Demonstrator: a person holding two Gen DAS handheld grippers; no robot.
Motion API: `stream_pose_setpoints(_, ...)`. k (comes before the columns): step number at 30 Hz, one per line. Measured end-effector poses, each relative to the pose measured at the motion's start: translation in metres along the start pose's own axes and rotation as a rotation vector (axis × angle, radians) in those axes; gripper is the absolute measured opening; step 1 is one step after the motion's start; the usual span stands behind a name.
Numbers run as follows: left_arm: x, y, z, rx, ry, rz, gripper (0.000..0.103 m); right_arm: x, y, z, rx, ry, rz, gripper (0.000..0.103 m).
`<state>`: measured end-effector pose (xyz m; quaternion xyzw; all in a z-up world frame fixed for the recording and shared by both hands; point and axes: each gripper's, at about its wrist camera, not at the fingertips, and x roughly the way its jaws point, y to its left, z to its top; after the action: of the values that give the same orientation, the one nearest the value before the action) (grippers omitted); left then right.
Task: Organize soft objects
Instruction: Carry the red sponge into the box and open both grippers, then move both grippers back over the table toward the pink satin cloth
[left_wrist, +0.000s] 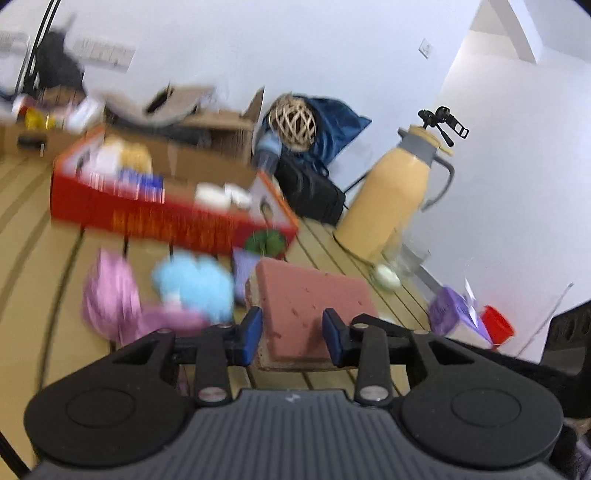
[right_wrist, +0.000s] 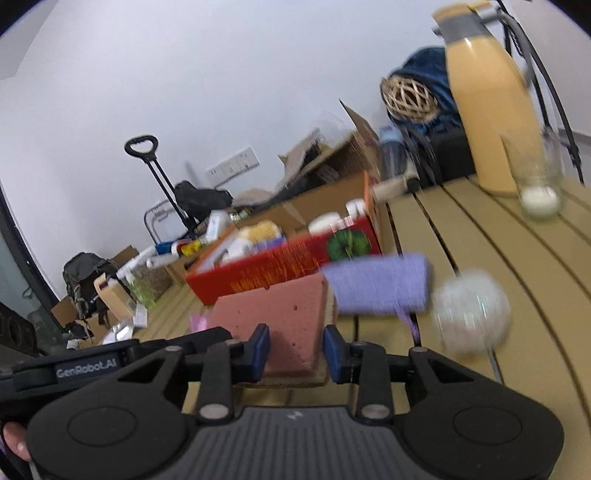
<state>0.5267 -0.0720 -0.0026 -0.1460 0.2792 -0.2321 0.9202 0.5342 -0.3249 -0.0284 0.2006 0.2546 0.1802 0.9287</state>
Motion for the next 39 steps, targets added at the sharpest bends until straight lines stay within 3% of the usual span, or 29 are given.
stream_pose_setpoints(4, 0.028, 0.004, 0.068, 0.014, -0.03, 0.011, 0.036, 0.037, 0.008, 0.065, -0.049, -0.021, 0.009, 0.031)
stream_pose_setpoints(9, 0.113, 0.039, 0.133, -0.054, 0.068, 0.024, 0.036, 0.124, -0.011, 0.13, 0.001, 0.072, -0.05, 0.031)
stream_pose_setpoints(15, 0.191, 0.076, 0.134, -0.108, 0.194, 0.055, 0.036, 0.205, -0.04, 0.144, 0.005, 0.195, -0.168, 0.031)
stream_pose_setpoints(20, 0.212, 0.075, 0.121, -0.034, 0.249, 0.086, 0.037, 0.214, -0.033, 0.134, -0.113, 0.21, -0.269, 0.032)
stream_pose_setpoints(25, 0.174, 0.065, 0.135, 0.001, 0.209, 0.099, 0.04, 0.18, -0.011, 0.149, -0.2, 0.139, -0.303, 0.042)
stream_pose_setpoints(29, 0.108, 0.045, 0.148, 0.101, 0.133, 0.112, 0.054, 0.123, 0.015, 0.167, -0.245, 0.068, -0.258, 0.044)
stream_pose_setpoints(31, 0.068, 0.037, 0.148, 0.156, 0.092, 0.134, 0.065, 0.091, 0.027, 0.17, -0.277, 0.027, -0.237, 0.052)
stream_pose_setpoints(36, -0.032, 0.012, 0.12, 0.292, -0.059, 0.254, 0.078, 0.014, 0.055, 0.143, -0.363, -0.049, -0.184, 0.056)
stream_pose_setpoints(39, -0.082, -0.001, 0.095, 0.314, -0.133, 0.27, 0.084, -0.024, 0.073, 0.115, -0.408, -0.082, -0.179, 0.057)
